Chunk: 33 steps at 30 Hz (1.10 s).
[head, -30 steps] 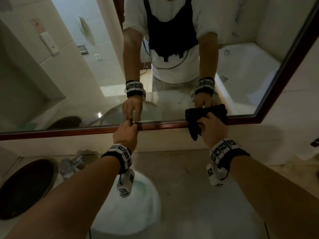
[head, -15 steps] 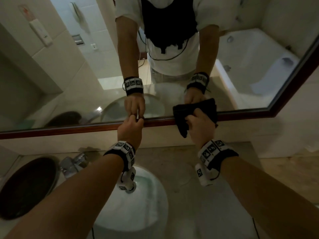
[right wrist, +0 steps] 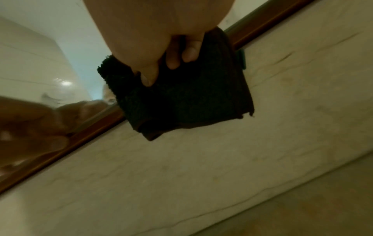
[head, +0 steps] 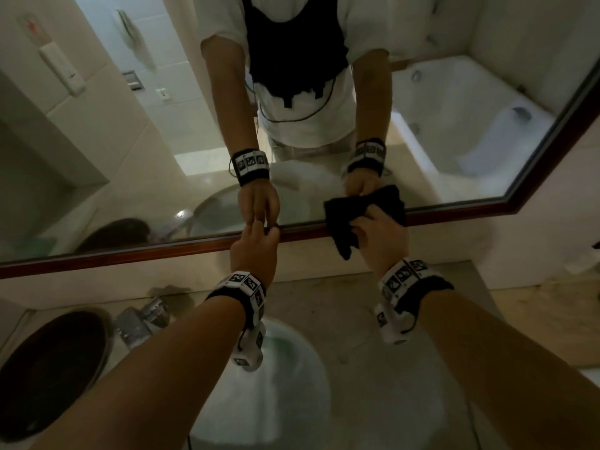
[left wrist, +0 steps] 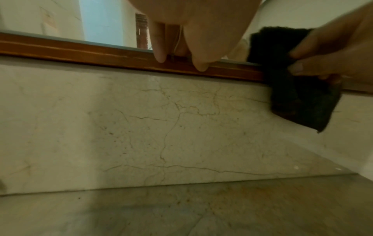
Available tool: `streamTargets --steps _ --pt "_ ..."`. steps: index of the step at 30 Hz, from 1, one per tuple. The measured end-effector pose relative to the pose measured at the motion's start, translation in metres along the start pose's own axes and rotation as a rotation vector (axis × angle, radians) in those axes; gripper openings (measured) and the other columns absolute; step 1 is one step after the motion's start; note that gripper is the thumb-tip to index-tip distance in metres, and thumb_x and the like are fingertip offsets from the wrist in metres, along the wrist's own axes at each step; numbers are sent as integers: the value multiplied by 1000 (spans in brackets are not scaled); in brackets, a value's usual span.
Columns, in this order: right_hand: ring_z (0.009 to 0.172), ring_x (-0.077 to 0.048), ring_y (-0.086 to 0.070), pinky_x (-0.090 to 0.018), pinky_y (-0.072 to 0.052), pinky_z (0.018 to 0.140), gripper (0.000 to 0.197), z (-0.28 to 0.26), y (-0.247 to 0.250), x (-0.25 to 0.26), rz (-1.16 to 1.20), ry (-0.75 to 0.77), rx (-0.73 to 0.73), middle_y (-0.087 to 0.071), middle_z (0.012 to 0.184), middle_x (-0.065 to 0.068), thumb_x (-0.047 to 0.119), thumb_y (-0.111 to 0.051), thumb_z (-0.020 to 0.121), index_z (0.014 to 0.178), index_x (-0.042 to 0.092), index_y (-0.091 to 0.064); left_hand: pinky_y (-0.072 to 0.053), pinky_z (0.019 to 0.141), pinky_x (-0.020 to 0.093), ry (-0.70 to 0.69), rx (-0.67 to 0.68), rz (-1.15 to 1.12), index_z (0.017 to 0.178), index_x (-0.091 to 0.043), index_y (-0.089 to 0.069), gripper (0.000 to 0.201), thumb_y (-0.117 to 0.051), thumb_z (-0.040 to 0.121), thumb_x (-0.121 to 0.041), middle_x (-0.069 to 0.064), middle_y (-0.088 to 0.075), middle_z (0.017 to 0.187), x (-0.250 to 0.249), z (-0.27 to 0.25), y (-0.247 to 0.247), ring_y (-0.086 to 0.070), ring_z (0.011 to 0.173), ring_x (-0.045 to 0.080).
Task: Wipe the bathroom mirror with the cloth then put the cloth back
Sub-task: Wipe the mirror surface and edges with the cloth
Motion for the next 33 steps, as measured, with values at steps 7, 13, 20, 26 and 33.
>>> streamTargets --steps 7,13,20,26,33 --pt "84 -20 -63 -29 -48 70 16 -9 53 -51 -31 -187 -44 -61 97 -12 6 -54 94 100 4 -69 -24 43 22 -62 -149 -1 74 -12 -63 22 -75 63 3 12 -50 68 1 0 -2 -51 53 29" --pt "77 -16 -52 -21 -42 65 11 -5 30 -24 240 -342 -184 -59 87 -7 0 -54 93 93 -1 -64 -26 42 24 -40 -190 -18 74 -13 -62 20 -73 64 1 12 -50 68 0 0 -10 -50 53 29" --pt "82 -31 -60 -28 -34 61 14 1 -7 31 13 -38 27 -59 106 -13 8 -63 90 100 7 -73 -36 45 31 45 -112 -54 87 -7 -64 23 -72 68 2 19 -56 81 -3 -2 -9 -57 69 37" --pt "76 -25 -58 -31 -45 55 12 1 11 6 -40 -29 73 -56 104 -2 14 -66 86 95 20 -71 -33 53 30 201 -36 -27 97 -14 -65 18 -71 80 -13 10 -57 96 -19 -10 -1 -55 88 33" --pt "62 -21 -48 -30 -38 45 8 -6 41 -47 -27 -32 22 -50 86 0 8 -67 81 81 17 -67 -43 54 33 82 14 32 110 -15 -64 42 -76 71 -10 12 -59 100 -70 -1 12 -57 87 35"
Point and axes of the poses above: each hand's wrist, its own z-axis towards the middle knuckle, its own y-axis out of the back of the hand, x = y × z, the point moved 1 cm from there along z, towards the middle knuckle
